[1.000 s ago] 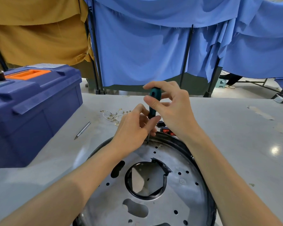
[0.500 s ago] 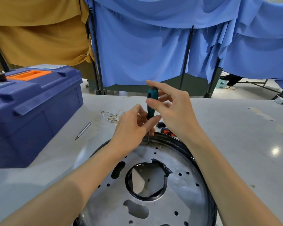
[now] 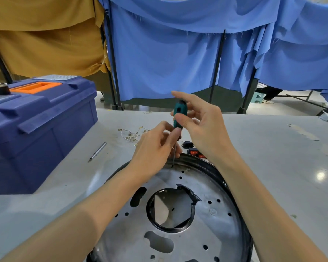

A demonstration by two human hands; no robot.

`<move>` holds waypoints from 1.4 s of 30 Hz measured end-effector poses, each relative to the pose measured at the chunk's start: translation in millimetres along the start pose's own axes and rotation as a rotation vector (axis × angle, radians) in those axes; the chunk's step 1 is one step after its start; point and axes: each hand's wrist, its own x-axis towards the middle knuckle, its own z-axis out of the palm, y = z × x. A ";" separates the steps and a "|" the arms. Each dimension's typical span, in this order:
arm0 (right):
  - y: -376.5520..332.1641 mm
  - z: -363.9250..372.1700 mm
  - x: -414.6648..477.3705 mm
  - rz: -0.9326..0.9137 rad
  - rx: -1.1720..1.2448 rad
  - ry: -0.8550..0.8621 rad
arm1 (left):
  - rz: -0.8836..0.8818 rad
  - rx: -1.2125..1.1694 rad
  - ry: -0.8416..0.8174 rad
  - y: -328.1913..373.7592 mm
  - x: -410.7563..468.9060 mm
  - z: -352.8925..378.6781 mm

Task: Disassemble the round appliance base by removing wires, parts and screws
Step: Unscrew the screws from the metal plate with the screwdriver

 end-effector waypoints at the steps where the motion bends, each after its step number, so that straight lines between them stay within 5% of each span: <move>1: 0.2 -0.5 0.1 0.002 0.005 -0.006 | 0.011 0.036 -0.012 -0.3 0.3 0.9; 42: 3.2 -0.4 -0.4 -0.008 -0.022 -0.024 | -0.027 -0.115 -0.033 -1.3 3.4 -0.9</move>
